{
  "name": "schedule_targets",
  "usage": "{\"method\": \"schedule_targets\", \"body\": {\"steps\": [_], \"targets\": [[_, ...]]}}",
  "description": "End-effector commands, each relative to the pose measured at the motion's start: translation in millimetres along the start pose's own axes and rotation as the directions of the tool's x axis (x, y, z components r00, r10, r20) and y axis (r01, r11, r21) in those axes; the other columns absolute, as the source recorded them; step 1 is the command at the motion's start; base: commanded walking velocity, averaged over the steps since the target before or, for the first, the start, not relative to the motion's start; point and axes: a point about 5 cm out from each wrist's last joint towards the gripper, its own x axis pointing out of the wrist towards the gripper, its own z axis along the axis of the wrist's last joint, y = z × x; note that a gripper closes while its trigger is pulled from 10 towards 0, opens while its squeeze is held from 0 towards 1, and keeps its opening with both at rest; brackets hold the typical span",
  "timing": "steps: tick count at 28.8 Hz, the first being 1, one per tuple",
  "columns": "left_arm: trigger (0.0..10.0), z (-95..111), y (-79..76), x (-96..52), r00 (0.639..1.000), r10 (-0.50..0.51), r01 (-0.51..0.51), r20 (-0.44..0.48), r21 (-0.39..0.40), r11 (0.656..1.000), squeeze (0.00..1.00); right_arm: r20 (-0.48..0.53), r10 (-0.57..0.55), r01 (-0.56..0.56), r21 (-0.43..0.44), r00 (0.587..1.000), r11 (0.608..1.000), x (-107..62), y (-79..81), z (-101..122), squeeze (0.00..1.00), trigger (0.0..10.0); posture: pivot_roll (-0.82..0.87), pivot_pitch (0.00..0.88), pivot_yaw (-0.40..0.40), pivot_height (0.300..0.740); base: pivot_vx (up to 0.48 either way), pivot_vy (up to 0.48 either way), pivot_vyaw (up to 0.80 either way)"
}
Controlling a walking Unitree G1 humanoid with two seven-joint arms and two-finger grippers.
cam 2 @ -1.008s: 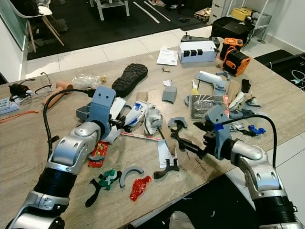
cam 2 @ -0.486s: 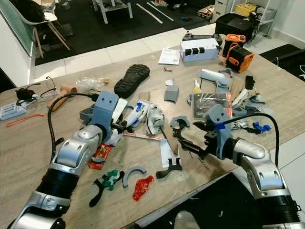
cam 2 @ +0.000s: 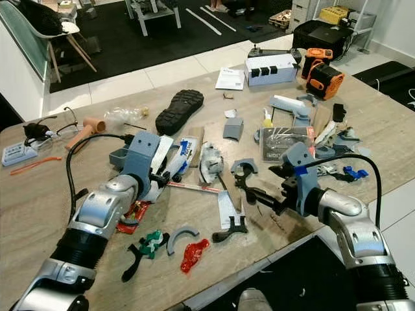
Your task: Picking trash to rubbish bin
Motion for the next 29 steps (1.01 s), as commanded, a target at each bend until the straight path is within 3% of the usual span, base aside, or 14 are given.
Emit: {"method": "schedule_targets", "body": {"steps": [1,6,7,11,12,15,29], "targets": [[10.0,-22,-1.3,4.6,0.994,-0.014,0.01,-0.112,-0.035,0.999,0.0,0.009,-0.027,0.027,-0.002,1.0,1.0,0.0,-3.8,1,0.0,10.0,-0.1,0.0,0.081,0.74,0.0,0.0,0.0],[10.0,-25,-1.9,5.5,0.991,-0.035,0.027,-0.132,-0.068,0.997,0.0,0.012,-0.046,0.046,0.0,0.999,0.999,-0.7,-7.3,2,0.0,10.0,-0.1,0.0,0.085,0.74,0.0,0.0,0.0],[8.8,-26,-1.3,6.6,0.988,-0.047,0.034,-0.145,-0.091,0.995,0.0,0.013,-0.063,0.063,0.002,0.998,0.998,-1.2,-10.0,2,0.0,10.0,-0.1,0.0,0.088,0.74,0.0,0.0,0.0],[8.8,-28,-1.5,7.7,0.985,-0.064,0.045,-0.158,-0.121,0.992,0.0,0.013,-0.075,0.075,0.004,0.997,0.997,-1.2,-11.9,2,0.0,10.0,-0.1,0.0,0.088,0.74,0.0,0.0,0.0],[0.0,-31,-0.6,9.1,0.983,-0.073,0.048,-0.167,-0.146,0.988,0.0,0.011,-0.087,0.087,0.007,0.996,0.996,-0.6,-13.1,2,0.0,10.0,-0.1,0.0,0.09,0.74,0.0,0.0,0.0],[0.0,-34,0.3,11.0,0.98,-0.089,0.054,-0.18,-0.19,0.98,0.0,0.01,-0.101,0.101,0.01,0.995,0.995,0.4,-14.9,1,0.0,10.0,-0.1,0.0,0.09,0.74,0.0,0.0,0.0],[0.0,-26,1.8,12.2,0.983,-0.113,0.081,-0.144,-0.212,0.974,0.0,0.02,-0.145,0.145,0.028,0.989,0.989,-1.9,-23.7,2,0.0,10.0,-0.11,0.0,0.077,0.74,0.0,0.0,0.0]]}}
